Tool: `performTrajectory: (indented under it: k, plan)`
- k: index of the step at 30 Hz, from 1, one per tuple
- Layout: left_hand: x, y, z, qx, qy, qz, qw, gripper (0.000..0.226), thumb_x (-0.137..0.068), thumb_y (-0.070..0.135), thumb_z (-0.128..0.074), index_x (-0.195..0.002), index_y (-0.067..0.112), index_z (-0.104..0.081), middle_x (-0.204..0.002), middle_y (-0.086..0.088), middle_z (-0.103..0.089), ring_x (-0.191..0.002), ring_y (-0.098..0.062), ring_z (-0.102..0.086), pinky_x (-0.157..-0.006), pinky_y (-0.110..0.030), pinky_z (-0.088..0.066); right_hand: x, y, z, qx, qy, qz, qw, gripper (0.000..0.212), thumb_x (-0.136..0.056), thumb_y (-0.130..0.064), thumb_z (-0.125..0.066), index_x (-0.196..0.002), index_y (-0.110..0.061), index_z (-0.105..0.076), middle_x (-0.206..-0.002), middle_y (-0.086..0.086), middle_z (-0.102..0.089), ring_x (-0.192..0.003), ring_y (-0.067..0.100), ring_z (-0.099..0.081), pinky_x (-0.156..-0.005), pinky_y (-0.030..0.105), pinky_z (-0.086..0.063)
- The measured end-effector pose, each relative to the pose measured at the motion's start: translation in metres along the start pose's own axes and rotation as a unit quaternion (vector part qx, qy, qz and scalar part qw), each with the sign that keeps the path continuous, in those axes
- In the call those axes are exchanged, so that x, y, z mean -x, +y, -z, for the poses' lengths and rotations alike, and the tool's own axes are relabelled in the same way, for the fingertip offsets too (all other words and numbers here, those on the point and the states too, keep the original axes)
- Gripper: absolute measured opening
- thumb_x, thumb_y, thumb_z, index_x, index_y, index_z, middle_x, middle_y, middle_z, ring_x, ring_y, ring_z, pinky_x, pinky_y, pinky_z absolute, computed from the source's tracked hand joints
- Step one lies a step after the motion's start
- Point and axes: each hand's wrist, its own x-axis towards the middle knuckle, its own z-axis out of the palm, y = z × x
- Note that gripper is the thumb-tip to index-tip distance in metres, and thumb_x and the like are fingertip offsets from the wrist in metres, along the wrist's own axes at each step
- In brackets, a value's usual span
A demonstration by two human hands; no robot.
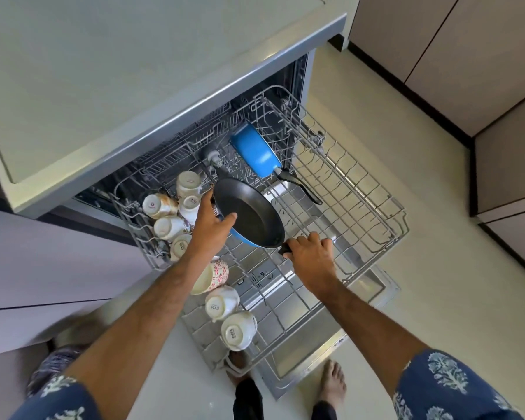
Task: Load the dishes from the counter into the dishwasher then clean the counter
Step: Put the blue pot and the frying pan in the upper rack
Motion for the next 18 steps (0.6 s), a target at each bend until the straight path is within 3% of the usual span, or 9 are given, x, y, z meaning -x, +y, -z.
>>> performTrajectory:
  k: [1, 5, 9, 14, 16, 18]
  plan:
    - [0.001, -0.003, 0.0, 0.001, -0.006, 0.001, 1.0, 0.074, -0.087, 0.009, -0.068, -0.148, 0.026, -0.031, -0.136, 0.001, -0.048, -0.119, -0.026, -0.061, -0.092, -0.025, -0.053, 0.0, 0.001, 0.0, 0.012, 0.002, -0.002, 1.0, 0.032, -0.101, -0.04, -0.046, -0.127, -0.023, -0.053, -0.121, -0.002, -0.061, -0.115, 0.022, -0.047, -0.099, 0.041, -0.035]
    - [0.003, -0.008, -0.003, -0.014, -0.039, -0.007, 0.999, 0.092, -0.073, 0.039, -0.076, -0.149, 0.038, -0.024, -0.151, 0.002, -0.041, -0.133, -0.022, -0.049, -0.112, -0.048, -0.042, 0.0, 0.002, -0.002, 0.062, 0.003, -0.005, 0.998, 0.036, -0.093, -0.032, -0.064, -0.126, -0.022, -0.054, -0.117, 0.0, -0.059, -0.108, 0.022, -0.047, -0.096, 0.041, -0.037]
    - [0.005, -0.006, -0.007, -0.026, -0.022, -0.014, 0.999, 0.087, -0.084, 0.029, -0.073, -0.153, 0.029, -0.02, -0.154, -0.001, -0.036, -0.137, -0.023, -0.043, -0.114, -0.048, -0.038, -0.002, 0.004, -0.002, 0.049, 0.015, 0.008, 0.999, 0.034, -0.095, -0.037, -0.06, -0.126, -0.023, -0.056, -0.117, 0.0, -0.058, -0.109, 0.022, -0.048, -0.097, 0.042, -0.036]
    - [0.012, -0.008, -0.002, -0.026, -0.014, -0.009, 1.0, 0.092, -0.076, 0.047, -0.07, -0.153, 0.033, -0.021, -0.156, 0.002, -0.033, -0.131, -0.019, -0.052, -0.109, -0.047, -0.045, 0.004, 0.006, 0.011, -0.016, 0.023, 0.026, 0.999, 0.039, -0.098, -0.041, -0.052, -0.131, -0.021, -0.049, -0.126, 0.001, -0.055, -0.116, 0.022, -0.05, -0.104, 0.044, -0.035]
    - [0.02, -0.003, 0.0, -0.032, -0.011, -0.01, 0.999, 0.091, -0.079, 0.048, -0.07, -0.154, 0.033, -0.02, -0.16, 0.002, -0.027, -0.139, -0.019, -0.043, -0.114, -0.048, -0.039, 0.011, 0.006, 0.021, -0.013, 0.023, 0.034, 0.999, 0.04, -0.098, -0.039, -0.052, -0.133, -0.021, -0.048, -0.127, 0.001, -0.054, -0.116, 0.022, -0.051, -0.103, 0.044, -0.036]
    - [0.035, 0.005, 0.003, -0.067, -0.007, -0.027, 0.997, 0.082, -0.092, 0.036, -0.066, -0.157, 0.026, -0.017, -0.162, 0.0, -0.02, -0.147, -0.016, -0.028, -0.12, -0.039, -0.027, 0.018, 0.005, 0.038, -0.014, 0.018, 0.046, 0.999, 0.041, -0.097, -0.036, -0.052, -0.135, -0.02, -0.046, -0.129, 0.002, -0.053, -0.117, 0.023, -0.05, -0.104, 0.045, -0.036]
